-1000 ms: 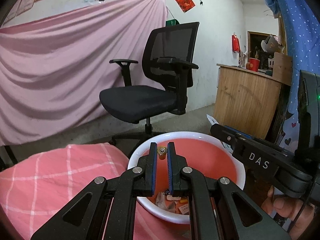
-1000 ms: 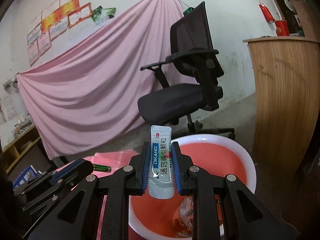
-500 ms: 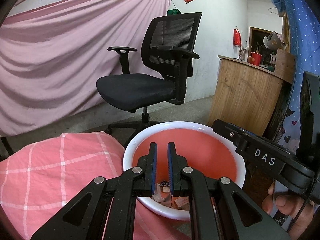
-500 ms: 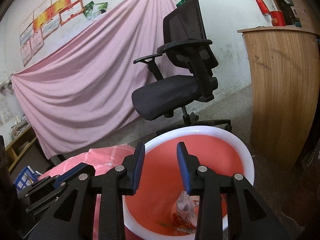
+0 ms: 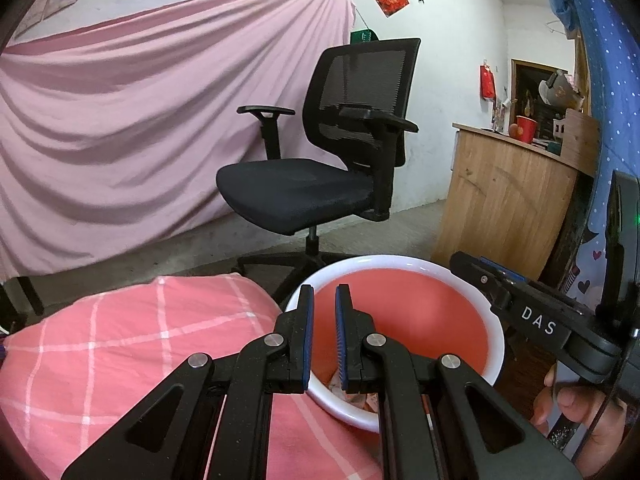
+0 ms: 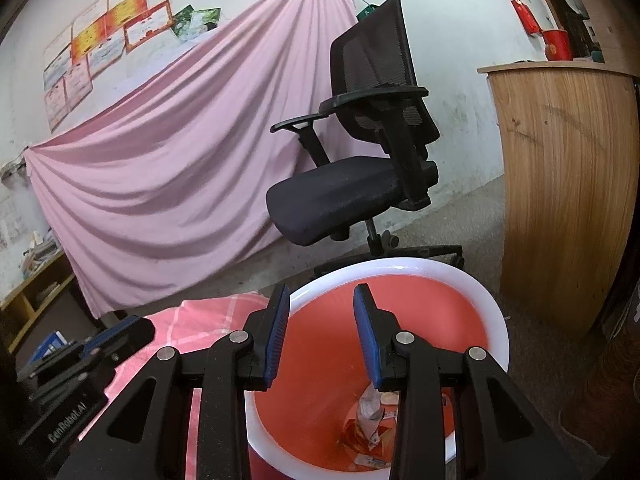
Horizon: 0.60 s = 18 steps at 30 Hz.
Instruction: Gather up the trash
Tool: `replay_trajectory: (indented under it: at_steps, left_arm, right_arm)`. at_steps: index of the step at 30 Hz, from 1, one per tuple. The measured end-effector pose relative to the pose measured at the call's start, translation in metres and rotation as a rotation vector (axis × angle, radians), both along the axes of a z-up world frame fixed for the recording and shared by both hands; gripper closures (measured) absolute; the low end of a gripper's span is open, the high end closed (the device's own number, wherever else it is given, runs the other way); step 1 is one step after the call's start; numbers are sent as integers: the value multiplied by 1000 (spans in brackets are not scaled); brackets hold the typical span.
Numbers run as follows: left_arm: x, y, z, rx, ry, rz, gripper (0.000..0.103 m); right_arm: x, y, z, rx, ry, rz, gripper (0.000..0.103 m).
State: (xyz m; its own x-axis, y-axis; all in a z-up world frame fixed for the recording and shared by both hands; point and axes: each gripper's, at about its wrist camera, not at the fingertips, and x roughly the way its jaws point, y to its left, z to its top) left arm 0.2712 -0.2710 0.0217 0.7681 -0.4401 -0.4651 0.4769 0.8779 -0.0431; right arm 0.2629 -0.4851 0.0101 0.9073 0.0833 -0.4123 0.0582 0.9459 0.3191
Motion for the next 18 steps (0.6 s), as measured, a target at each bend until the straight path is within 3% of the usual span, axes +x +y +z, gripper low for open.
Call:
replay_trajectory:
  at_steps: [4, 6, 7, 12, 15, 16, 18]
  left_arm:
    - [-2, 8, 2, 6, -3, 23, 90]
    - [-3, 15, 3, 4, -5, 39, 74]
    - [-5, 18, 3, -2, -9, 46, 71]
    - [-10, 34, 6, -5, -14, 82, 66]
    - [-14, 45, 8, -14, -14, 109, 54]
    - [-15, 49, 9, -18, -14, 119, 53]
    - [-17, 55, 10, -21, -11, 135, 45]
  right_arm:
    - [-1, 0, 1, -21, -3, 0, 67]
    - [-3, 0, 2, -30, -12, -4, 63]
    - [-4, 0, 3, -34, -16, -7, 60]
    - [-9, 0, 6, -43, -28, -22, 52]
    - [-12, 3, 8, -51, -40, -35, 38]
    - [-13, 3, 9, -49, -47, -39, 28]
    - [-17, 5, 11, -44, -62, -40, 24]
